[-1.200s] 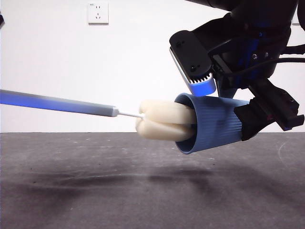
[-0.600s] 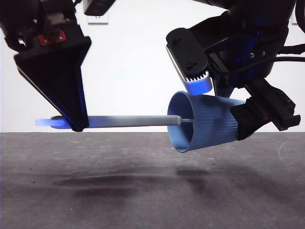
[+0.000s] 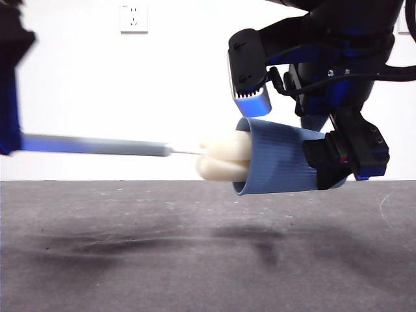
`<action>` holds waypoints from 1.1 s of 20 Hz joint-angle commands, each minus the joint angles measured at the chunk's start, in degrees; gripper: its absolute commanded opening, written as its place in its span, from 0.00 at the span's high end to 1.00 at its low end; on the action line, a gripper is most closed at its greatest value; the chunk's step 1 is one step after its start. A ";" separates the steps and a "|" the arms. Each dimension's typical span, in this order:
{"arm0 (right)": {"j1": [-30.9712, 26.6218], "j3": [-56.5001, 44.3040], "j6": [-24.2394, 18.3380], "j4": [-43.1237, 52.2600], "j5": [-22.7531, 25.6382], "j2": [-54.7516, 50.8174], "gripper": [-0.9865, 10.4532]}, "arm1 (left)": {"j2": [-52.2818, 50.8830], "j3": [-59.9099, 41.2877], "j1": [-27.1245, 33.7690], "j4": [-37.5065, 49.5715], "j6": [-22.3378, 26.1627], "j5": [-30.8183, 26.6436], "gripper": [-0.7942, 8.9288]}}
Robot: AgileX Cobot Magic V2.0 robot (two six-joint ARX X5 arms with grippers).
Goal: Pick up the cup brush,pick up the cup,insert the brush into the cup,clean the cup,put the cup brush back,put the cup back to the fixed position on the table
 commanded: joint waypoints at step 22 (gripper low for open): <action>-0.33 -0.04 61.61 0.04 -22.60 -33.77 0.92 | 6.88 -4.50 5.92 26.86 -34.86 -6.86 0.93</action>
